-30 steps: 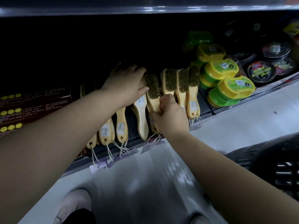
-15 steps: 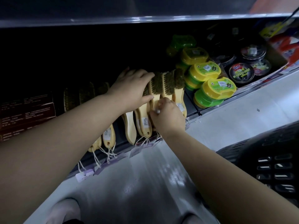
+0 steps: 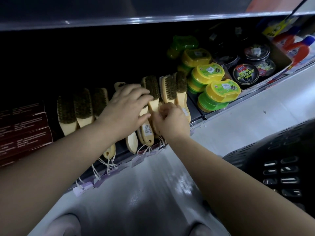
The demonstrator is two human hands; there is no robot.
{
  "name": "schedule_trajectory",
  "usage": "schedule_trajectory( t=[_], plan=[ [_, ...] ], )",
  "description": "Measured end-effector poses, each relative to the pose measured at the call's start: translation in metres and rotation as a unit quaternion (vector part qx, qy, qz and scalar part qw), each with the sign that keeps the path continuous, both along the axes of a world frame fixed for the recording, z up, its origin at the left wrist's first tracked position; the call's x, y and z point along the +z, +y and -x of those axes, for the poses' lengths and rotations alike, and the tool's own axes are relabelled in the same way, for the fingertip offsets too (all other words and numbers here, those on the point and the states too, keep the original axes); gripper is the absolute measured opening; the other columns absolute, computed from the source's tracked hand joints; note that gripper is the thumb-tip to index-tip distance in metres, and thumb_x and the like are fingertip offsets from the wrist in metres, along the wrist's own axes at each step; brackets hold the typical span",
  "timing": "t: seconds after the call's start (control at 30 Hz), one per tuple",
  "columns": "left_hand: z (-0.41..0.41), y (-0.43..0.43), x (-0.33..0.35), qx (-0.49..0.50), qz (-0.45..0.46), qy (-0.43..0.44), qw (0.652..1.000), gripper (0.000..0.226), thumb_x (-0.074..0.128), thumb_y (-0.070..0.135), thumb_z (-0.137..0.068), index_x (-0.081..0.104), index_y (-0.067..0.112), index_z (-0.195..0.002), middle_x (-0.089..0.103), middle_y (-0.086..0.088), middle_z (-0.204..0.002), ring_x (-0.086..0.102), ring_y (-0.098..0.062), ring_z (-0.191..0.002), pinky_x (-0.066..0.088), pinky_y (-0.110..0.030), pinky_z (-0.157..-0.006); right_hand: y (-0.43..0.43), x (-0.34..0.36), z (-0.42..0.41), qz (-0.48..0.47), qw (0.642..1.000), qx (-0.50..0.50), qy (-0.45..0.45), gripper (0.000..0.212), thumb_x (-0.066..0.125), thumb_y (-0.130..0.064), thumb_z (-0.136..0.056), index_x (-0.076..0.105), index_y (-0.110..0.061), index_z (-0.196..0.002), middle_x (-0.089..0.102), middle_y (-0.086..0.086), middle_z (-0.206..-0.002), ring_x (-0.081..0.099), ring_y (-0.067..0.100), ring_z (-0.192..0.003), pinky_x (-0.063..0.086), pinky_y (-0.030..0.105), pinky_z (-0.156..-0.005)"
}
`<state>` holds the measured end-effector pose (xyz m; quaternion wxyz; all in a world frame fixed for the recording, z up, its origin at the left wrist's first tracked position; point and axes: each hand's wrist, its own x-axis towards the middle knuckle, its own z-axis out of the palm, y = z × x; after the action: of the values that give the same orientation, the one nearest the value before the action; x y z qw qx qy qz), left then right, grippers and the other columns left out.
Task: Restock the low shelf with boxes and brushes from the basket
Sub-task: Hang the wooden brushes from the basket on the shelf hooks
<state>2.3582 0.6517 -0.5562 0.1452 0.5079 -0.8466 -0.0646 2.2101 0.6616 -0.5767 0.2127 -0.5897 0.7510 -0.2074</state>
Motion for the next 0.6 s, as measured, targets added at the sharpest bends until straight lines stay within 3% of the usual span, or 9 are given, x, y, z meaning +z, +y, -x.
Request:
schedule_trajectory(
  t=[0.1,0.17,0.4,0.6],
  plan=[
    [0.002,0.016,-0.002,-0.039,-0.002,-0.001,0.999,0.048,0.061,0.034,-0.086,0.054,0.015,-0.13,0.052,-0.001,-0.134,0.037,-0.022,-0.131,0.014,-0.035,-0.107,-0.007,0.0,0.016,0.052,0.996,-0.069,-0.008,0.023,0.057,-0.037,-0.086,0.059,-0.017,-0.098,0.053,0.0,-0.103,0.058,0.024,-0.089,0.044,0.032,-0.07],
    [0.004,0.023,-0.005,-0.069,-0.012,-0.007,0.997,0.048,0.059,0.035,-0.088,0.052,0.017,-0.132,0.051,0.001,-0.137,0.036,-0.021,-0.133,0.011,-0.032,-0.107,-0.009,-0.002,0.026,0.039,0.996,-0.083,0.01,0.021,0.059,-0.033,-0.085,0.057,-0.017,-0.099,0.052,0.001,-0.106,0.058,0.026,-0.091,0.04,0.03,-0.069],
    [0.013,0.03,-0.021,-0.113,-0.039,-0.058,0.991,0.048,0.038,0.044,-0.096,0.039,0.026,-0.14,0.03,0.007,-0.152,0.014,-0.014,-0.144,-0.003,-0.03,-0.108,-0.009,-0.007,0.028,0.021,0.997,-0.054,0.054,0.027,0.057,-0.026,-0.085,0.06,-0.016,-0.11,0.051,0.007,-0.111,0.057,0.031,-0.095,0.041,0.031,-0.07],
    [0.01,0.033,-0.031,-0.113,-0.052,-0.074,0.989,0.049,0.036,0.045,-0.096,0.037,0.025,-0.141,0.03,0.005,-0.152,0.012,-0.016,-0.145,0.0,-0.034,-0.113,-0.013,-0.007,0.022,-0.047,0.995,-0.075,0.043,0.013,0.06,-0.027,-0.081,0.056,-0.015,-0.078,0.057,0.004,-0.081,0.051,0.024,-0.071,0.027,0.021,-0.047]
  ],
)
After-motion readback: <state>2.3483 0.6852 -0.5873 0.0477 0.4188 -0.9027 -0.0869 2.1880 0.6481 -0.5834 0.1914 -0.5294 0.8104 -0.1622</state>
